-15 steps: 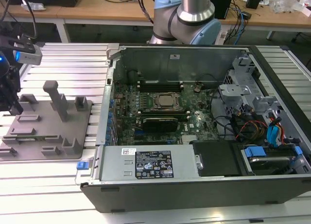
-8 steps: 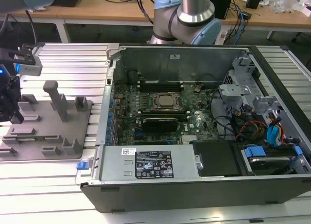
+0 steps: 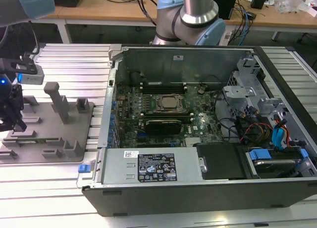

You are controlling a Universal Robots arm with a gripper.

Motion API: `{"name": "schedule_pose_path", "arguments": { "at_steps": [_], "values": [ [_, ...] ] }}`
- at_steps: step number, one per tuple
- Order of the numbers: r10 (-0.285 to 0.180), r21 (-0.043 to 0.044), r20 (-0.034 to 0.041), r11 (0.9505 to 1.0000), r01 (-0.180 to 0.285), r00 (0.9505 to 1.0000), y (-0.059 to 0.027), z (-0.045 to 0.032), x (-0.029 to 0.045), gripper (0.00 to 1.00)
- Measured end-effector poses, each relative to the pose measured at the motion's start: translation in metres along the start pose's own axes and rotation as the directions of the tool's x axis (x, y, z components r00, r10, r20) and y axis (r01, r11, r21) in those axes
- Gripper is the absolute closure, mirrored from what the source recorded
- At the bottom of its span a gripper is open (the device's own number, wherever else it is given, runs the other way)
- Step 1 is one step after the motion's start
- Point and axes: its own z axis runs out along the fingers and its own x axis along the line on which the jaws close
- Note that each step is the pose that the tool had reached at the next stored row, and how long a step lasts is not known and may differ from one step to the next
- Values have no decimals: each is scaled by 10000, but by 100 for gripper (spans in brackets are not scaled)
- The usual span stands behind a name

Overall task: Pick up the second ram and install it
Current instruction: 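Pick up the second ram and move it above second insertion slot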

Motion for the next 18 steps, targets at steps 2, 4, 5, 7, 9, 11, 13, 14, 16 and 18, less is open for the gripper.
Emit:
{"name": "schedule_pose_path", "arguments": {
  "at_steps": [2,4,5,7,9,11,13,14,16,18],
  "values": [
    [0,0,0,10000,0,10000,0,39,2,92],
    [0,1,0,10000,0,10000,16,75,3,92],
    [-1,2,1,10000,1,10000,25,99,4,92],
    [0,16,1,10000,0,10000,41,143,5,92],
    [0,25,1,10000,0,10000,53,178,6,92],
    [-2,41,1,10000,2,10000,60,222,8,92],
    [-1,46,0,10000,1,10000,62,232,8,92],
    [-2,46,0,10000,2,10000,61,232,8,92],
    [-1,46,0,10000,1,10000,61,233,7,92],
    [-1,47,0,10000,1,10000,62,234,7,91]
  ]
}}
